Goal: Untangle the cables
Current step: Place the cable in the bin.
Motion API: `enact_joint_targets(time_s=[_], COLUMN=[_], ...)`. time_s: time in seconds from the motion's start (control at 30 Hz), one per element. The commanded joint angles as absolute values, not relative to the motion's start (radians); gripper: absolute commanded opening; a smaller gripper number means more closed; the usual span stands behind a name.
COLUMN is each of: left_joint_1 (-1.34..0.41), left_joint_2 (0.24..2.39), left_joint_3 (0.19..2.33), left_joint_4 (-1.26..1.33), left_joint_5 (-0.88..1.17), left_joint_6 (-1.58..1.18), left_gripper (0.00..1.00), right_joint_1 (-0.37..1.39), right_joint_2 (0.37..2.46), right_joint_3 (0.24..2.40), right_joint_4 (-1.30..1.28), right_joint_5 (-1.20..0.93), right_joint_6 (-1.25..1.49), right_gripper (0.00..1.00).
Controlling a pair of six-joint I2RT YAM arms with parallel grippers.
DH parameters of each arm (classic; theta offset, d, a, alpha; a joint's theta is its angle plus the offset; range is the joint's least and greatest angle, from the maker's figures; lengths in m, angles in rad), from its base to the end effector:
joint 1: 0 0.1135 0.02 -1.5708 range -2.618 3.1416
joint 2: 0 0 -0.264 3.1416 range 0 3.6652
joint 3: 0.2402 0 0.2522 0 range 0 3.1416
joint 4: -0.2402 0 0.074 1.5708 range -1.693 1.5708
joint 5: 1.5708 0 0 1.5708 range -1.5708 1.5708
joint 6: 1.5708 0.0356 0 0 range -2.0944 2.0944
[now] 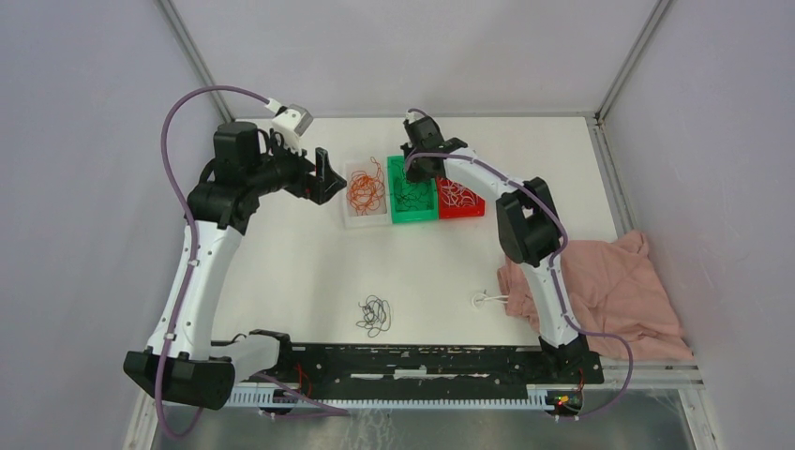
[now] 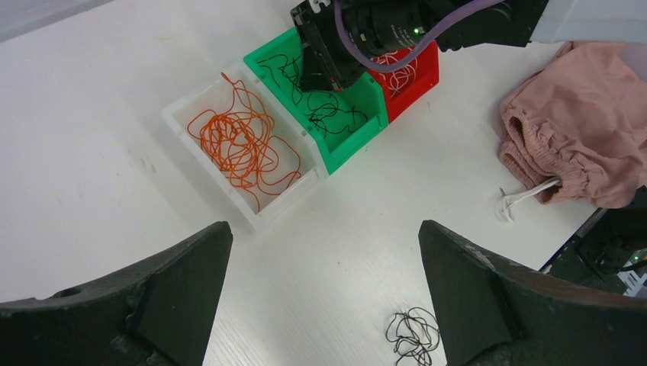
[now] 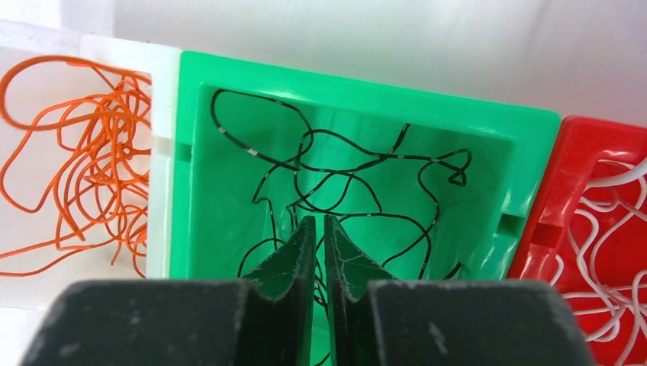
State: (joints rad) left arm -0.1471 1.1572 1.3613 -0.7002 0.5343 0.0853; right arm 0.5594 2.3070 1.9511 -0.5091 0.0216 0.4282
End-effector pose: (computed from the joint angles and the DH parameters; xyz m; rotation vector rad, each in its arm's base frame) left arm 0.2285 -0.0522 0.4138 0.5602 1.9641 -0.5886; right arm 0.4402 0.2747 0.1966 -0.1527 2.4748 0.4093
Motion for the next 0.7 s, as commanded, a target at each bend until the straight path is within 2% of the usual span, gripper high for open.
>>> enact_joint_targets(time_s=[0.0, 0.13, 0.23, 0.4, 0.53, 0.67], left_joint_1=[-0.143, -0.142, -0.141, -0.141, -0.14, -0.139], left_joint_2=[1.126, 1.107, 1.081, 1.054, 1.018, 0.996], left_joint_3=[1.361, 1.34, 1.305, 1.267, 1.203, 1.173], left_joint_4=[-0.658, -0.653, -0.634, -0.65, -0.658, -0.663], left_joint_5=[0.563, 0.58, 0.577, 0.593, 0.598, 0.618], left_joint_6=[0.143, 0.173, 0.195, 0.256, 0.319, 0.328], left_gripper=[0.99, 0.99, 0.99, 0.99, 0.99, 0.99], right_joint_1=[0.58, 0.597, 0.645, 0.792, 0.935, 0.983], right_joint_2=[2.167, 1.931, 1.766, 1.497, 1.356, 1.378], right_joint_3=[1.953, 1.766, 1.579, 1.212, 0.941, 0.823], right_joint_4=[-0.454, -0.335, -0.293, -0.181, -0.022, 0.068], right_joint_5=[0.079, 0.048, 0.009, -0.041, -0.128, -0.228], right_joint_6=[0.372, 0.34, 0.304, 0.273, 0.255, 0.248], right_gripper=[0.18, 0.52, 0.63, 0.71, 0.7, 0.65])
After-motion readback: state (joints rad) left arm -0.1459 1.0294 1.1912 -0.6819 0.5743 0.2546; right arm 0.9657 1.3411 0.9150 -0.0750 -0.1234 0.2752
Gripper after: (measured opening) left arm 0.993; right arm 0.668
